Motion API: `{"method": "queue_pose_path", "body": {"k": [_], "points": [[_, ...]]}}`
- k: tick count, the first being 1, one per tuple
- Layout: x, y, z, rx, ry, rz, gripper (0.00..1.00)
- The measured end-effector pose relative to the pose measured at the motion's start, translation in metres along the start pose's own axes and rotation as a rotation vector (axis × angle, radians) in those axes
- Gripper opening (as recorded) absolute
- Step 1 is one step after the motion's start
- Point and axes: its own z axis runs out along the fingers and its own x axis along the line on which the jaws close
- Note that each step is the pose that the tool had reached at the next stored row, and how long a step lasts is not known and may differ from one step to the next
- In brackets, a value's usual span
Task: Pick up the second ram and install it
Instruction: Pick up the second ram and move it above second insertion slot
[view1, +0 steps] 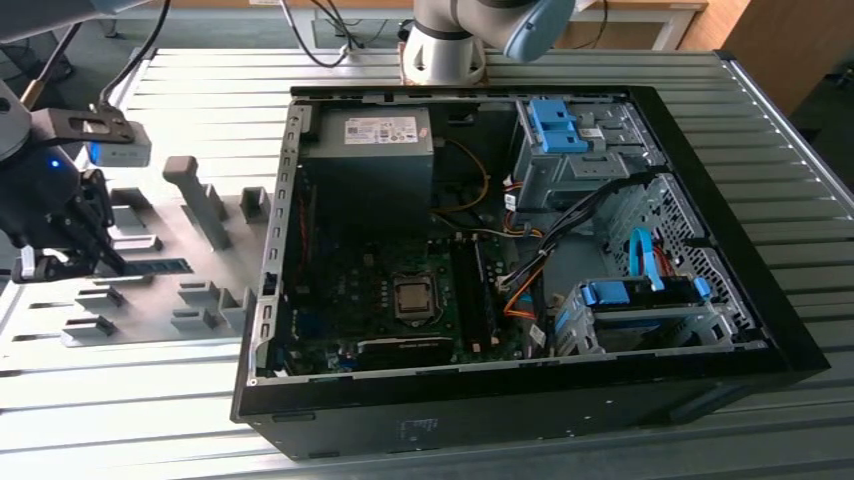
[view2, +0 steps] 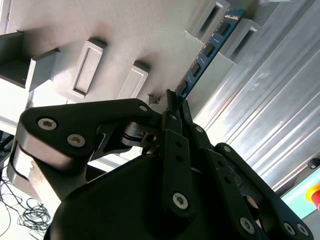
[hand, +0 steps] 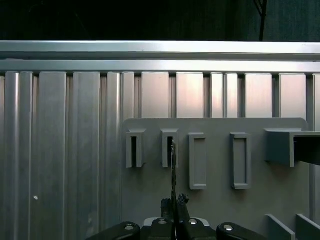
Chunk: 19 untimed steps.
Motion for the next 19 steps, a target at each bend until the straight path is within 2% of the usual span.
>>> {"method": "queue_pose_path", "body": {"k": [19], "points": [[-0.0001,-0.0001,-0.0144,0.0000,0.0000,0.000,0.14]]}}
